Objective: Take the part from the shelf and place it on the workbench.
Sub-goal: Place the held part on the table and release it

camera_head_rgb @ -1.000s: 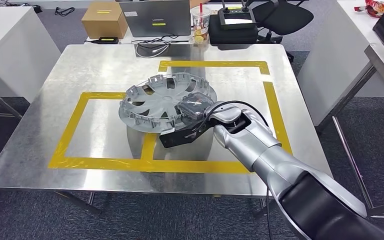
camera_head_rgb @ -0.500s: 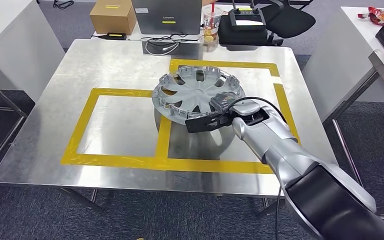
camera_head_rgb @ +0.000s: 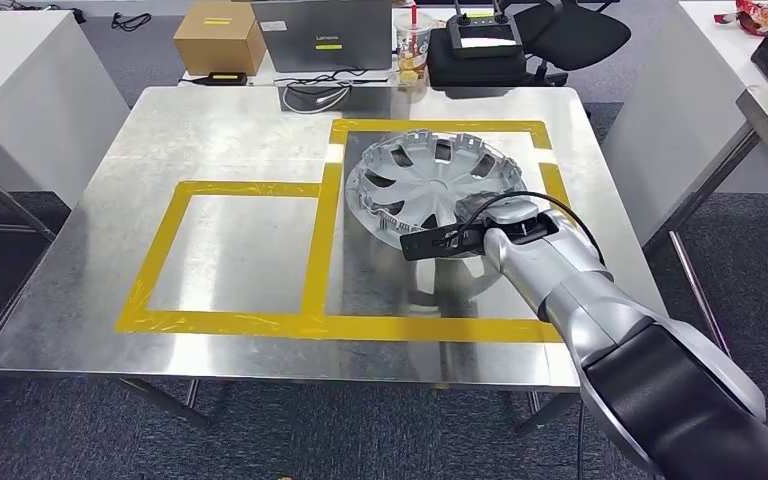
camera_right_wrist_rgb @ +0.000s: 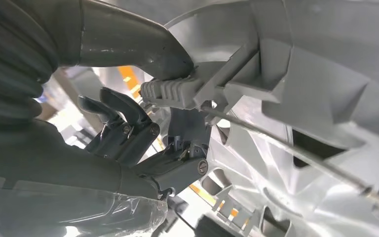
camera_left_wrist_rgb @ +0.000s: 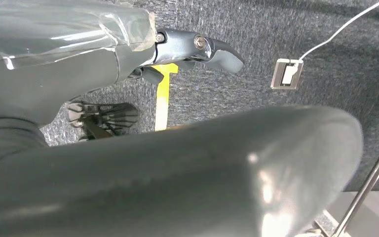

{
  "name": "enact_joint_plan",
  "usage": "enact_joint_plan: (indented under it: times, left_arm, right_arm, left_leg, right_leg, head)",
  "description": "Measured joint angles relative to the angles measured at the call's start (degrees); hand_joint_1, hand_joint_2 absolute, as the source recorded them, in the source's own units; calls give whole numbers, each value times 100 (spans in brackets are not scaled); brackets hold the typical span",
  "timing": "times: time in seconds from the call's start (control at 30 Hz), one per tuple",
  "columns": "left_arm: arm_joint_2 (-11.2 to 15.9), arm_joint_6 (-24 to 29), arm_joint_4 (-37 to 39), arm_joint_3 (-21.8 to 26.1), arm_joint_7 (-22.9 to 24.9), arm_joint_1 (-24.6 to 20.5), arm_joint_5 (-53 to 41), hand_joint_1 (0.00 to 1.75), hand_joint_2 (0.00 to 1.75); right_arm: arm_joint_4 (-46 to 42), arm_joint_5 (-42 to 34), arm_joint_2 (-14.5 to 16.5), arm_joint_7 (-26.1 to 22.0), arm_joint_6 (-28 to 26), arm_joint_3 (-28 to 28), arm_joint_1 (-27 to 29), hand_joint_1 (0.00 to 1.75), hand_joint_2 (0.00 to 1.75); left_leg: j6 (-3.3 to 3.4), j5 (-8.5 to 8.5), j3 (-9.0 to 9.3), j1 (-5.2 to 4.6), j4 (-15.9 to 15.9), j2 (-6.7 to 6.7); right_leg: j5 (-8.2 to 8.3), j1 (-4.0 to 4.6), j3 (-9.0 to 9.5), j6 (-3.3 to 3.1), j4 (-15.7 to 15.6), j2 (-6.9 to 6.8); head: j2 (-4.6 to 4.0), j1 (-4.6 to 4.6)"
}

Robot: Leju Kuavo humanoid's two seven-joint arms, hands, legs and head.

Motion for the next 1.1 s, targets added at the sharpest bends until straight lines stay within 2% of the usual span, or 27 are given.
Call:
enact_joint_plan:
  times: [0.03,0.07,0.1,0.17,0.23,0.3,0.37,0.43,0.5,0.53,0.57,0.6,0.67,0.7,0.73,0.77,0.87,0.9,0.93,1.03,1.07,1.1]
  left_arm:
    - [9,4,23,-5,-1,1,13,0,0]
    - [14,9,43,-9,-2,2,25,0,0]
    - [19,13,58,-14,-3,3,33,0,0]
    - [38,17,74,-24,-6,2,42,0,0]
    - [54,15,85,-40,-8,-3,48,0,0]
    - [61,10,94,-54,-10,-8,51,0,0]
    - [65,10,100,-76,-10,-10,53,0,0]
    - [74,25,112,-119,-9,-18,57,0,0]
    - [78,59,129,-155,-1,-25,56,0,0]
    - [77,79,138,-165,6,-25,52,0,0]
    - [77,93,145,-172,12,-24,48,0,0]
    - [78,104,150,-179,16,-24,44,0,0]
    - [79,102,154,-191,16,-26,54,0,0]
    - [78,97,155,-194,12,-28,65,0,0]
    - [76,91,155,-196,5,-30,79,0,0]
    - [74,87,155,-196,-2,-30,95,0,0]
    - [72,81,153,-196,-16,-27,134,0,0]
    - [74,78,153,-196,-18,-26,142,0,0]
    - [77,76,152,-196,-20,-26,145,0,0]
    - [71,72,153,-197,-23,-23,156,0,0]
    - [66,72,155,-197,-23,-20,165,0,0]
    - [61,72,155,-197,-23,-17,178,0,0]
  right_arm:
    - [15,25,7,57,79,-3,-5,175,175]
    - [28,45,16,110,151,-4,-8,175,175]
    - [39,59,28,152,205,-8,-11,175,175]
    - [55,71,49,202,269,-21,-36,175,175]
    - [75,80,55,214,322,-42,-94,175,175]
    - [98,84,53,218,376,-62,-138,175,175]
    - [116,83,42,220,409,-86,-152,175,175]
    - [133,82,26,220,435,-111,-165,87,87]
    - [162,90,11,220,464,-131,-150,0,0]
    - [179,97,2,213,474,-136,-129,0,0]
    - [193,105,-10,200,477,-140,-108,0,0]
    - [202,110,-22,185,476,-142,-96,0,0]
    - [209,109,-40,150,474,-150,-112,0,0]
    - [209,107,-45,136,472,-154,-130,0,0]
    - [209,104,-46,125,467,-157,-144,0,0]
    - [209,103,-47,111,457,-160,-149,0,0]
    - [207,101,-38,66,430,-173,-153,0,0]
    - [205,103,-25,57,430,-177,-162,0,0]
    - [203,104,-7,50,430,-180,-171,0,0]
    - [201,50,46,10,383,-200,-164,0,0]
    - [194,10,62,-13,322,-221,-154,0,0]
    - [183,-28,76,-35,252,-248,-148,0,0]
  left_leg:
    - [-25,-78,-134,23,277,4]
    - [-41,-52,-178,44,356,9]
    - [-49,77,-109,62,204,14]
    - [-43,445,275,81,-570,16]
    - [-5,614,573,58,-1149,11]
    - [62,611,620,20,-1253,8]
    - [157,648,630,24,-1292,13]
    - [249,690,642,36,-1340,19]
    - [289,702,624,20,-1343,17]
    - [294,704,619,13,-1343,14]
    - [296,705,616,7,-1341,11]
    - [297,706,617,4,-1338,9]
    - [285,699,619,-2,-1323,9]
    - [267,687,610,-17,-1301,12]
    - [244,677,599,-29,-1282,15]
    - [218,671,589,-36,-1268,17]
    - [131,643,564,-24,-1239,17]
    - [97,572,521,-15,-1147,17]
    - [61,440,423,-3,-929,16]
    - [-23,-43,-98,30,180,18]
    - [-34,-74,-208,36,383,18]
    - [-36,1,-214,41,366,18]
  right_leg:
    - [0,0,1,0,1,0]
    - [-1,-1,3,1,2,1]
    - [-2,-1,9,3,3,2]
    - [-4,-1,23,11,3,6]
    - [4,18,3,49,7,10]
    - [22,27,-26,115,0,13]
    - [-8,14,-62,173,44,10]
    - [-214,7,-267,165,452,8]
    - [-539,3,-656,126,1266,7]
    - [-646,3,-819,128,1608,7]
    - [-673,3,-892,148,1761,7]
    - [-607,2,-840,182,1659,6]
    - [-308,5,-442,241,876,0]
    - [-176,14,-231,238,468,-2]
    - [-89,23,-85,217,187,-4]
    - [-53,37,-14,184,54,-4]
    - [-22,30,5,93,13,0]
    - [-14,12,14,65,3,2]
    - [-9,-9,23,42,-6,5]
    - [-13,-11,28,21,-2,11]
    - [-14,-11,30,21,-1,12]
    - [-15,-10,34,22,-1,14]
  head:
    - [0,-1]
    - [0,-3]
    - [0,-3]
    - [0,-3]
    - [0,0]
    - [0,3]
    - [0,5]
    - [0,10]
    - [0,13]
    - [0,12]
    - [0,13]
    - [0,13]
    - [0,14]
    - [0,11]
    - [0,9]
    - [0,6]
    - [0,3]
    - [0,-3]
    - [0,-10]
    - [0,-25]
    - [0,-26]
    - [0,-25]
